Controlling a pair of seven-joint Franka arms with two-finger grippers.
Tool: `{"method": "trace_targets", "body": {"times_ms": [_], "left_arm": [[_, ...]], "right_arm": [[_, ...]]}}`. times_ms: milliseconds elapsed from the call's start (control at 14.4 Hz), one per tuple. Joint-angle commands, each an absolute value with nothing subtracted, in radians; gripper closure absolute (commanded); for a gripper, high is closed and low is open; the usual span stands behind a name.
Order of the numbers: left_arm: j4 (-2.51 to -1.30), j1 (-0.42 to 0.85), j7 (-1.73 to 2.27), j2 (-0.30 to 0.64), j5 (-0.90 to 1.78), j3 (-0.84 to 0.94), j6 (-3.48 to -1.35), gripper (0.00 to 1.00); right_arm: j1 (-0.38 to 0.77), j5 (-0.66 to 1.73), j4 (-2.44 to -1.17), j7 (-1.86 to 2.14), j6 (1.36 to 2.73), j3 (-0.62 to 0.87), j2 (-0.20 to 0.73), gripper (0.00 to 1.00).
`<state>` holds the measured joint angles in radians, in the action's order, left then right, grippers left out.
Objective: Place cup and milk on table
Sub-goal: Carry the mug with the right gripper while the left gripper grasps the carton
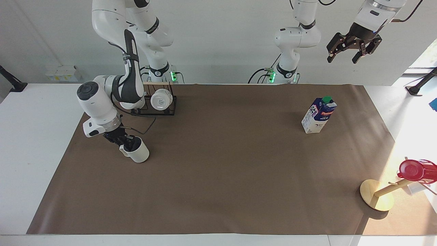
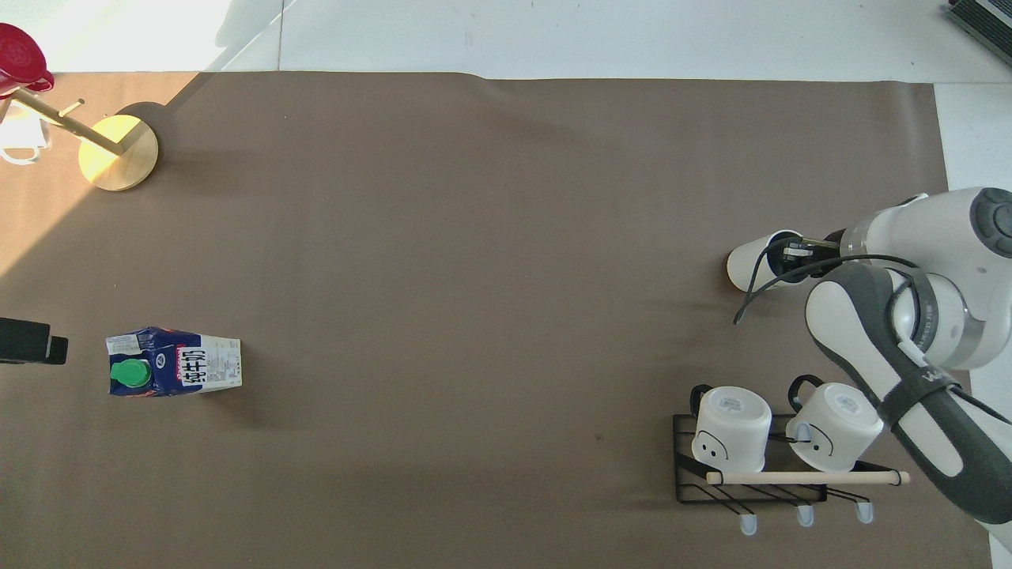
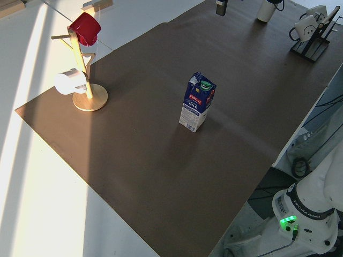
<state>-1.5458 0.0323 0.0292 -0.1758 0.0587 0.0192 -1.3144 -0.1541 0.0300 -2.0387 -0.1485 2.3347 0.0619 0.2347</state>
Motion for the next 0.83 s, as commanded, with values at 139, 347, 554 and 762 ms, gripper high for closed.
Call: {"method": "trace_targets", "body": {"times_ms": [139,347,554,762], "left_arm": [[-1.63,-0.009,-0.041,-0.235,0.049,0.011,-1.345,0.0],[-1.777,-0.008,-0.048,-0.297,0.023,0.011,-1.446,0.0],[-1.945,-0.008,-0.057,-0.366,0.021,0.011,-1.566,0.0],[-2.055,-0.008,-0.061,-0.39,0.006,0.012,-1.652,0.0]], "right_arm": [[-0.156,0.043,-2.01,-0.173,2.329,0.08,0.218,1.0],[-0.091,0.041,-1.958,-0.193,2.28,0.095,0.186,1.0],[0.078,0.023,-1.918,-0.375,2.26,0.094,0.183,1.0],[0.22,0.018,-1.882,-0.668,2.272,0.094,0.19,1.0]]}}
